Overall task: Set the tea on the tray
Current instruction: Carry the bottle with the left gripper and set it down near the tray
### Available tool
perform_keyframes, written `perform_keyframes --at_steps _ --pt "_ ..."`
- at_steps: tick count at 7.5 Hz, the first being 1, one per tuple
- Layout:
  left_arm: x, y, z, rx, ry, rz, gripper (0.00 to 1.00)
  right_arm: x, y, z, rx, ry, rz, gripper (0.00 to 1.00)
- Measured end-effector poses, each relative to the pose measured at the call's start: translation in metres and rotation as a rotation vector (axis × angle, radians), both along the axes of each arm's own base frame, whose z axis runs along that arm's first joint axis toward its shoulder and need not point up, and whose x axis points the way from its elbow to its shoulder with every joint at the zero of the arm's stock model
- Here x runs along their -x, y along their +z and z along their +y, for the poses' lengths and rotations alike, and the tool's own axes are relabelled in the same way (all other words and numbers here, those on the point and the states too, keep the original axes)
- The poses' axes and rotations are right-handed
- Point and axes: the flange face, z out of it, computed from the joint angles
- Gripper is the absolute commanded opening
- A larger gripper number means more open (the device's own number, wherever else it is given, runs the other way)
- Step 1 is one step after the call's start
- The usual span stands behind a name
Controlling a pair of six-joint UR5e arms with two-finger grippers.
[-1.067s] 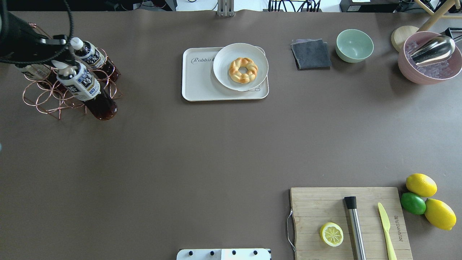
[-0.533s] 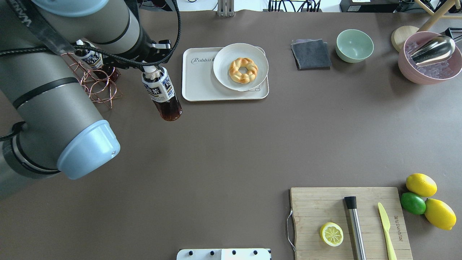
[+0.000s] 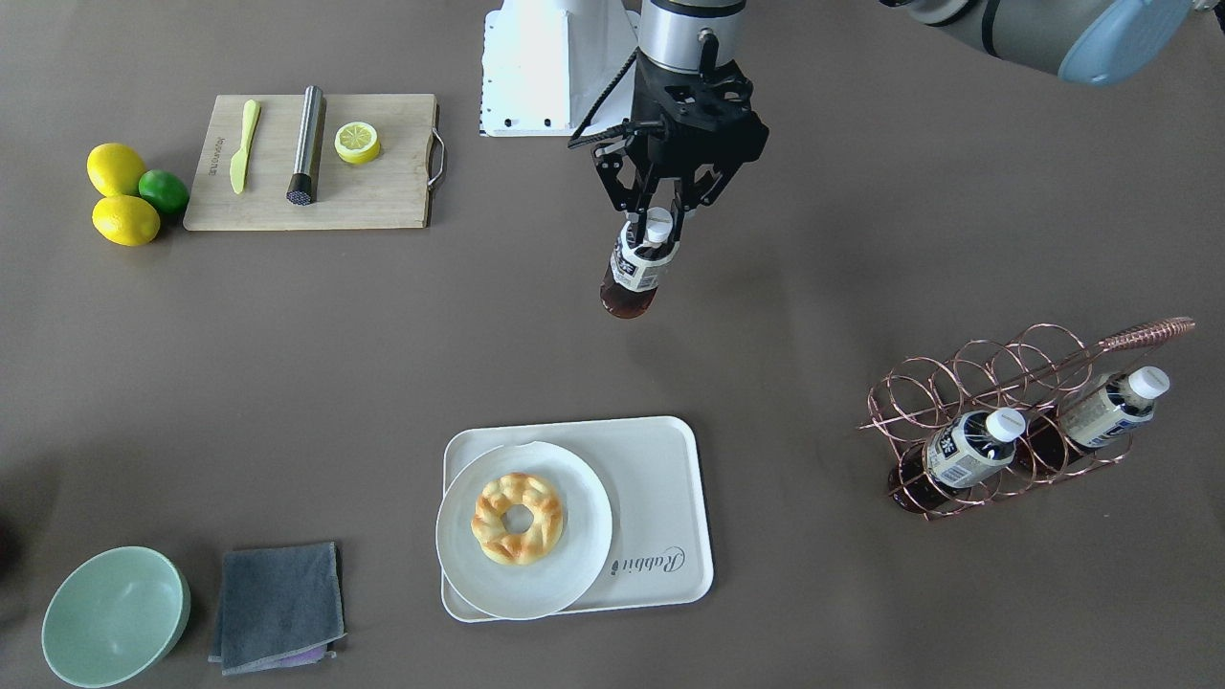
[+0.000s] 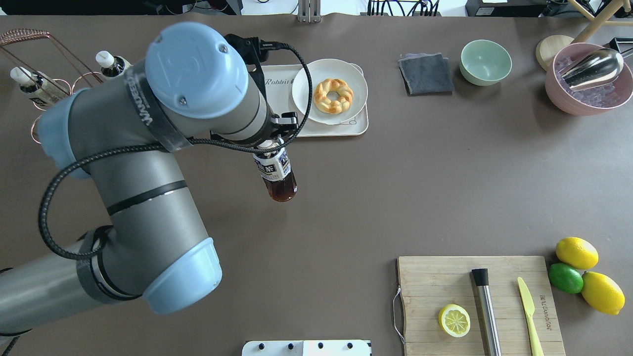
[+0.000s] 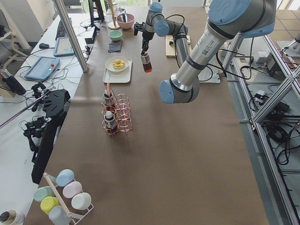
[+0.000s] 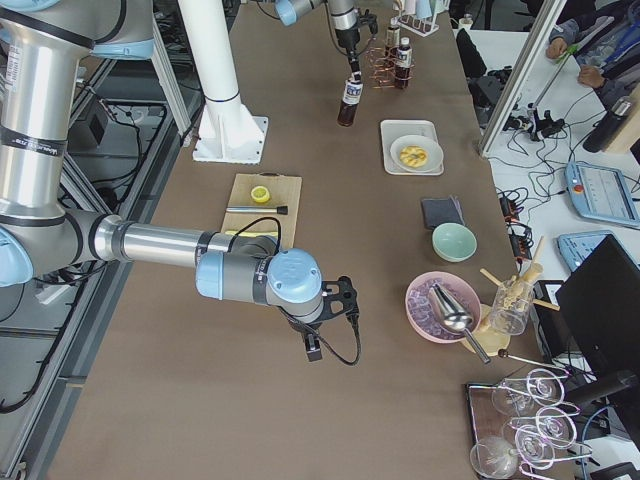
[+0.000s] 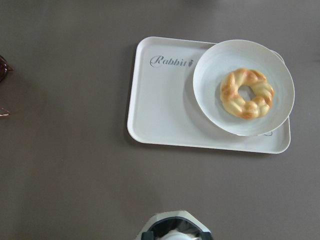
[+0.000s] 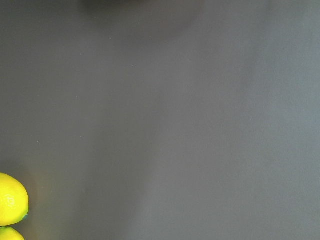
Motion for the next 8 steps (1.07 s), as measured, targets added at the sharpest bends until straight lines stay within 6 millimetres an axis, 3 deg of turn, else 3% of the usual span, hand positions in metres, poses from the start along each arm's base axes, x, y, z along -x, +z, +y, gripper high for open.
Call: perform_keyframes --at_steps 1,3,4,5,6,8 --pt "-0.025 -0.001 0.019 -0.021 0.012 -0.007 0.0 0.0 0.0 0.0 0.0 0.0 -0.001 1.0" --pt "-0.053 0.002 0.04 -0.059 0.023 -0.009 0.0 0.001 0.0 0.0 0.001 -0.001 -0.006 1.0" --pt "-0.061 0.004 0.046 -0.07 0.026 -0.015 0.24 0.001 0.001 0.0 0.002 -0.002 -0.007 1.0" --pt "-0.066 0.004 0.05 -0.082 0.025 -0.019 0.27 0.001 0.001 0.0 0.003 -0.003 -0.007 1.0" --pt "-0.068 0.005 0.053 -0.09 0.025 -0.023 0.41 0.001 0.002 0.0 0.004 -0.003 -0.007 1.0" --pt "-0.073 0.005 0.058 -0.095 0.033 -0.026 0.86 0.001 0.001 0.0 0.001 -0.003 -0.007 1.0"
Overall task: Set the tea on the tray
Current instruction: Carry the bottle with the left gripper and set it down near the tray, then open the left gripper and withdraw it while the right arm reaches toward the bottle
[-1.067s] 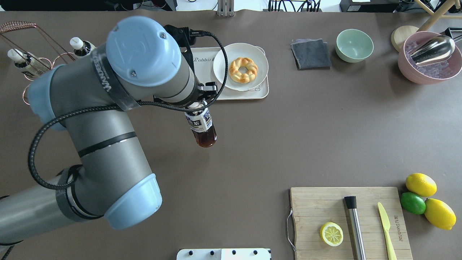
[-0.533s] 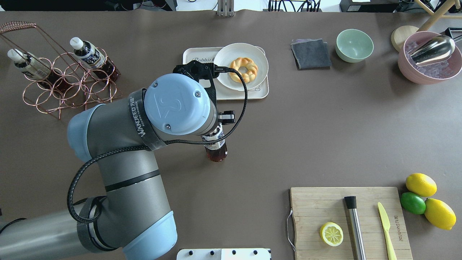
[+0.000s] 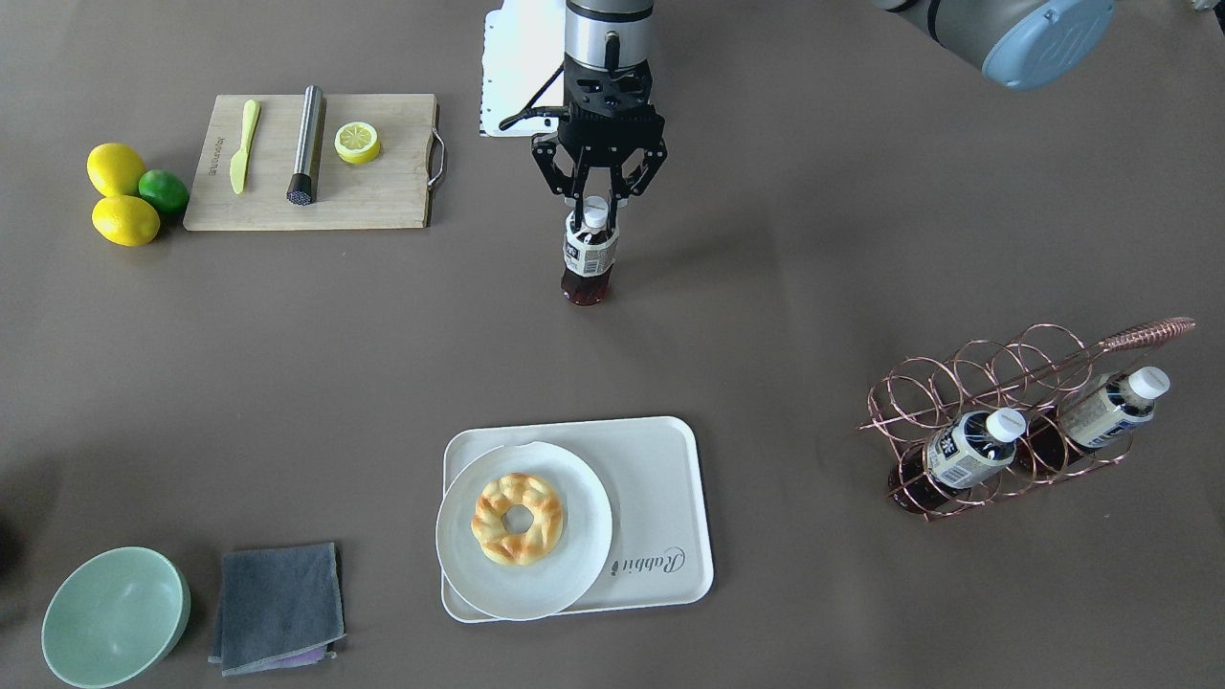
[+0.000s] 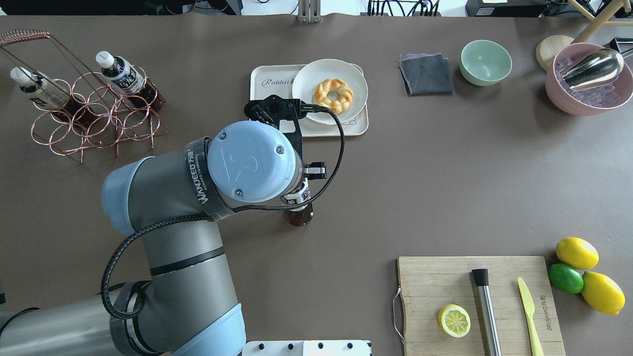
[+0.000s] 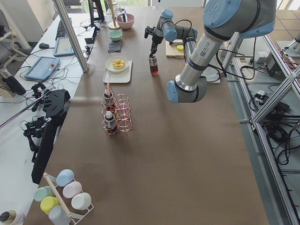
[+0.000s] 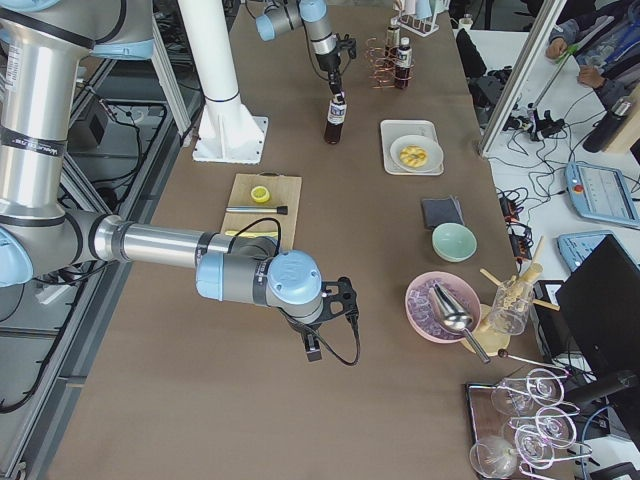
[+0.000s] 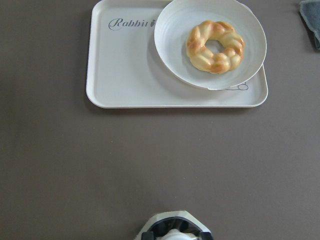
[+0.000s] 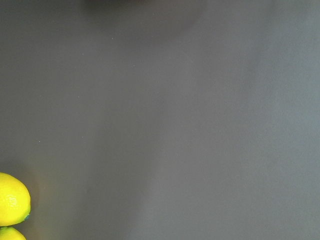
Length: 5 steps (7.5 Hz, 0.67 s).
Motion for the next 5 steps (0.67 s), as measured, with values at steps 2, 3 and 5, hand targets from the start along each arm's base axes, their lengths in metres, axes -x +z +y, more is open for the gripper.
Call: perform_keyframes --at_steps 2,3,5 --pt "-0.001 0.0 0.002 -0.001 0.003 0.0 0.93 0.004 -0.013 -0.007 -0.022 -0.004 -0.019 1.0" --pt "0.001 -0.002 0.003 -0.004 0.004 0.004 0.93 0.012 -0.039 -0.015 -0.048 -0.001 -0.043 1.0" --pt "0.026 -0.007 0.001 -0.033 0.007 0.025 0.93 0.043 -0.129 -0.038 -0.05 0.059 -0.081 1.0"
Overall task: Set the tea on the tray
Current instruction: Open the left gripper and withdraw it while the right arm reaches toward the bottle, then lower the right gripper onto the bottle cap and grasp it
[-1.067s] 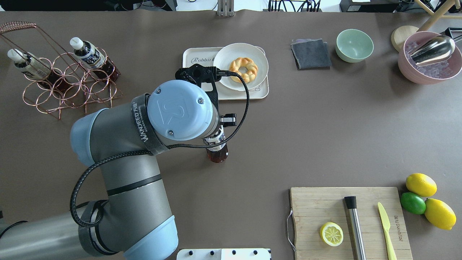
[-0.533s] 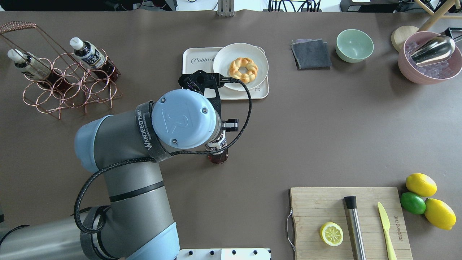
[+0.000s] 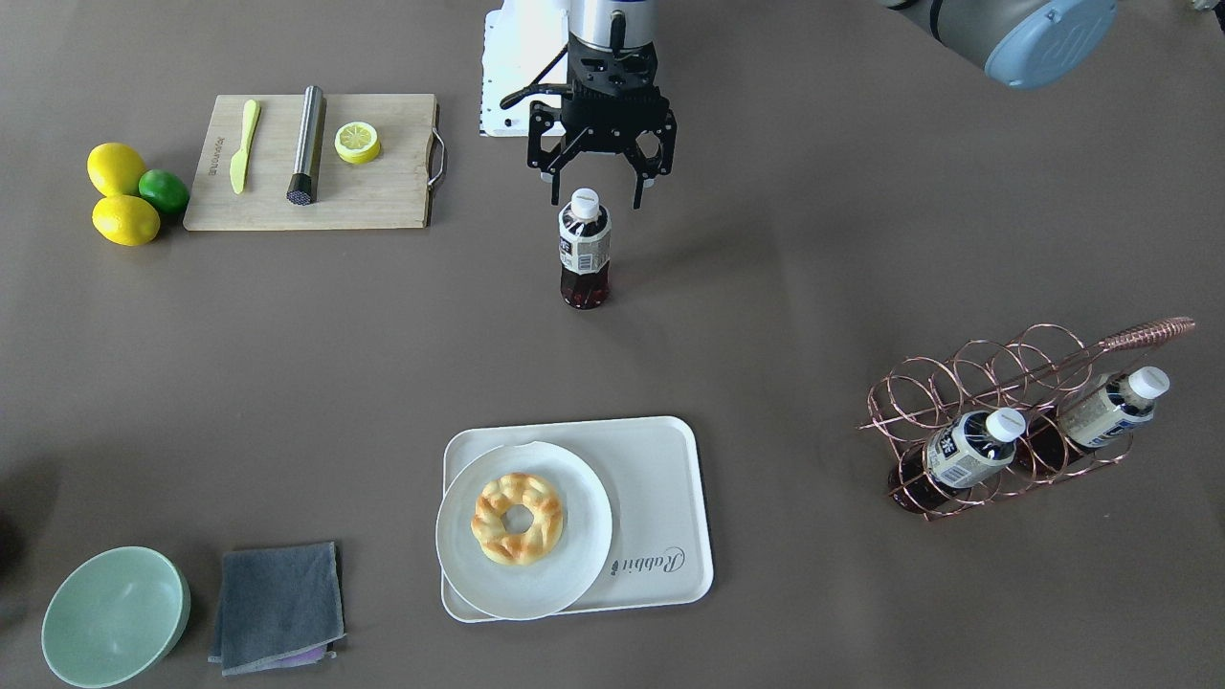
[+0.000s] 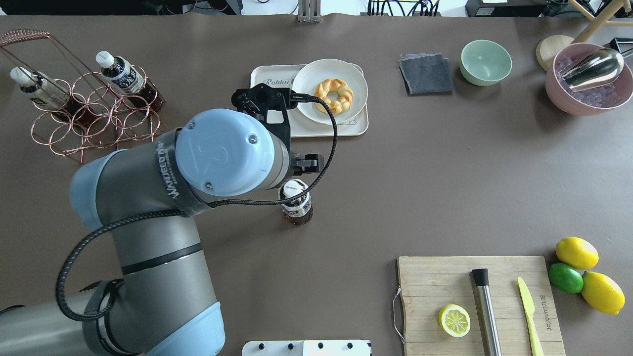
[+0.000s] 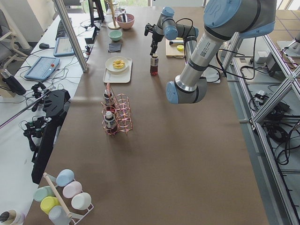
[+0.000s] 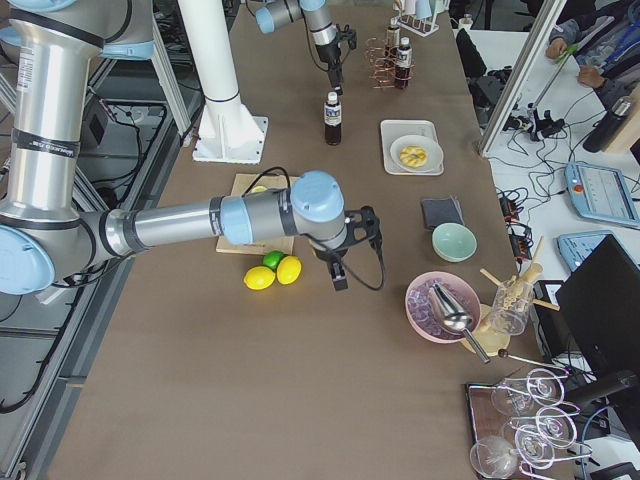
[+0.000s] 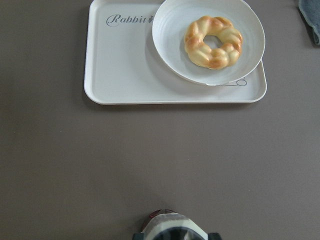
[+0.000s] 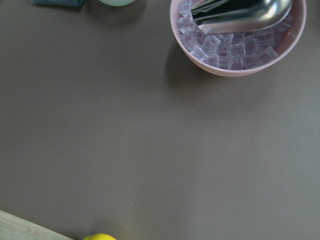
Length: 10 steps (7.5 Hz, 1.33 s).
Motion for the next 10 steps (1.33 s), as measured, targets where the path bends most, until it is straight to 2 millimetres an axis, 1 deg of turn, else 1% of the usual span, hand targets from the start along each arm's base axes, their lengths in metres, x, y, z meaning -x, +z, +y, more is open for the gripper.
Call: perform_keyframes --at_steps 1,2,3,4,5,6,7,9,10 --pt "0.022 0.008 -0.006 -0.014 0.002 0.001 0.96 0.025 -0.05 -0.012 0.029 0.036 -0.028 1.0" --pt "0.047 0.022 -0.017 -0.005 0.006 -0.004 0.96 0.061 -0.103 -0.021 0.078 0.069 -0.062 1.0" --pt "0.064 0.04 -0.029 0.003 0.03 -0.024 0.96 0.107 -0.157 -0.02 0.138 0.098 -0.092 1.0" --pt "0.075 0.056 -0.039 -0.008 0.06 -0.057 0.96 0.156 -0.207 -0.007 0.2 0.122 -0.118 0.99" --pt "0.092 0.076 -0.054 -0.025 0.092 -0.097 0.96 0.209 -0.253 0.007 0.262 0.131 -0.149 0.98" --pt "0.113 0.098 -0.069 -0.022 0.132 -0.122 0.96 0.262 -0.296 0.017 0.302 0.126 -0.157 0.98" --pt "0.139 0.116 -0.085 -0.018 0.167 -0.133 0.96 0.314 -0.341 0.019 0.331 0.11 -0.13 0.98" --pt "0.187 0.148 -0.105 0.009 0.238 -0.121 0.96 0.411 -0.423 0.003 0.375 0.066 -0.058 0.92" --pt "0.201 0.158 -0.109 0.016 0.248 -0.119 0.96 0.445 -0.45 -0.004 0.384 0.047 -0.041 0.91"
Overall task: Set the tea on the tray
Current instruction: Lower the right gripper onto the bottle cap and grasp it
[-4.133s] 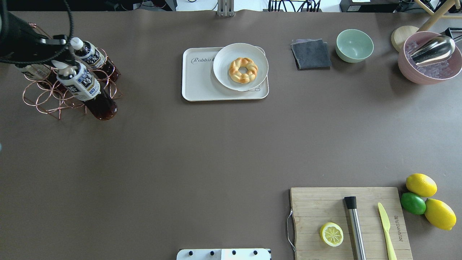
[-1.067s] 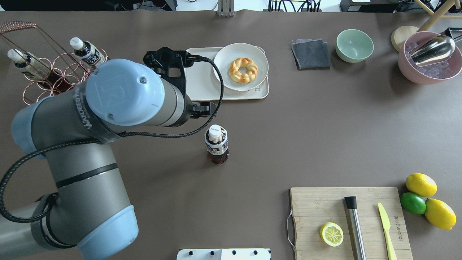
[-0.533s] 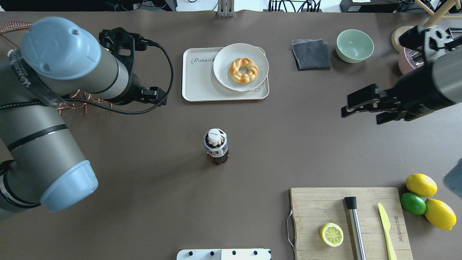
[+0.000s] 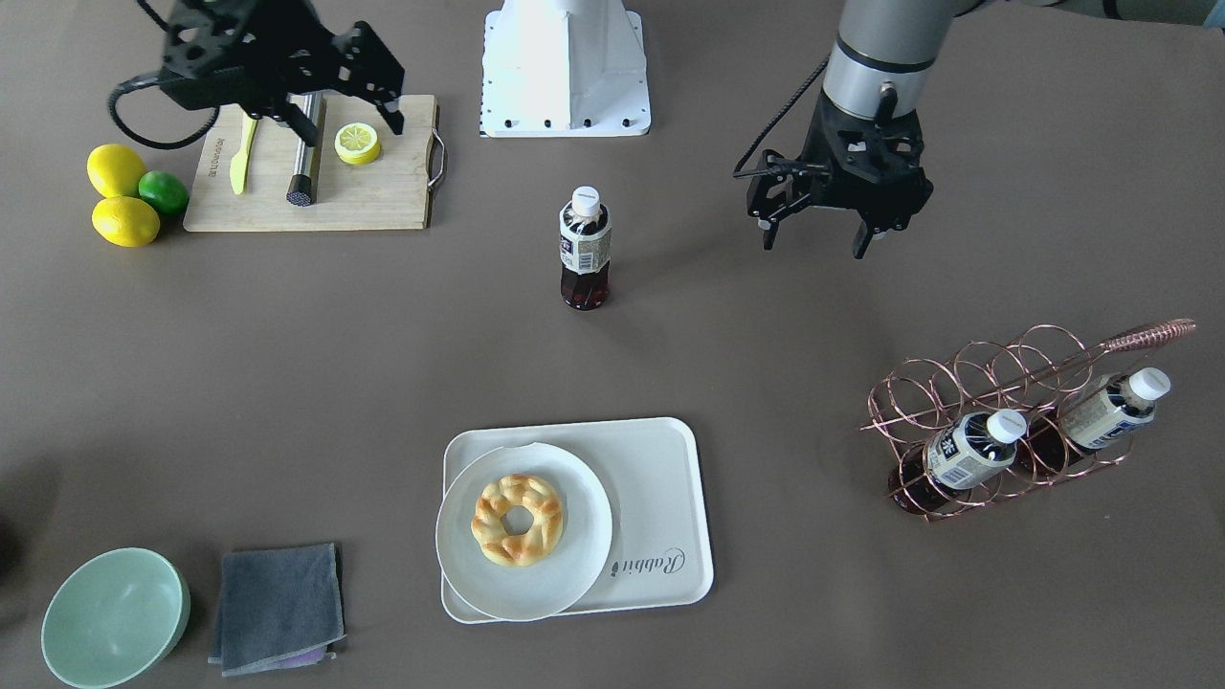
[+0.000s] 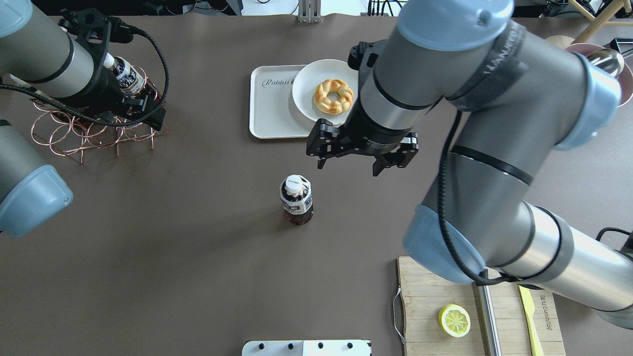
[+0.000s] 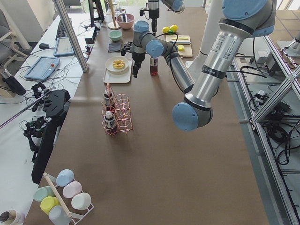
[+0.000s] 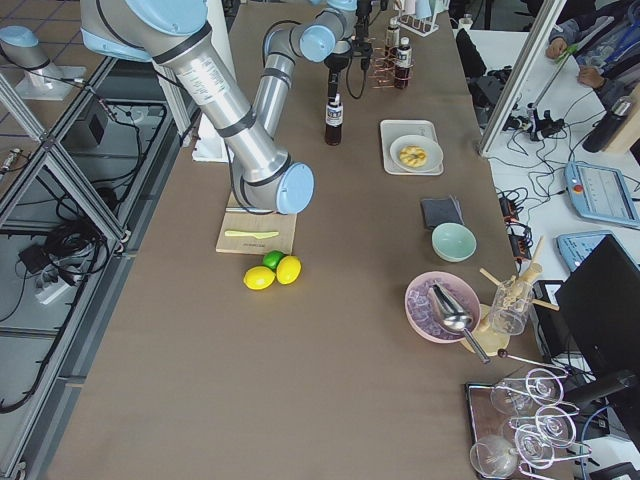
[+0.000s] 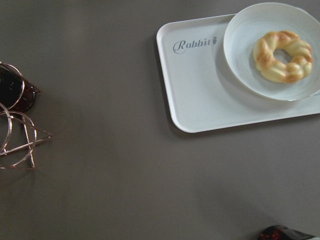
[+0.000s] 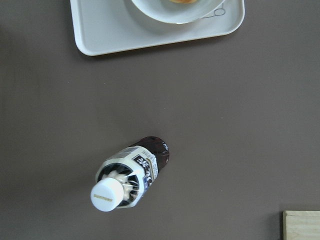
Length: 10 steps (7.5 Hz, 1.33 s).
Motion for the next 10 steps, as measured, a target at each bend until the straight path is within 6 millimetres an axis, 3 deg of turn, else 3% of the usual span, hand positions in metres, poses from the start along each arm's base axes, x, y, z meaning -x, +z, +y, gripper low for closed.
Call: perform_keyframes --at_steps 2,4,8,10 --pt "0.016 0.017 -0.004 0.005 0.006 -0.012 0.96 0.05 -0.031 0.003 -0.025 -0.04 0.027 0.89" --pt "0.039 0.047 -0.007 -0.01 0.027 -0.019 0.96 0.088 -0.043 0.011 -0.09 -0.058 0.071 0.87" --pt "0.055 0.068 -0.006 -0.023 0.025 -0.01 0.96 0.132 -0.045 -0.003 -0.136 -0.065 0.153 0.81" --pt "0.056 0.07 -0.007 -0.022 0.023 -0.011 0.96 0.138 -0.038 -0.003 -0.145 -0.059 0.174 0.67"
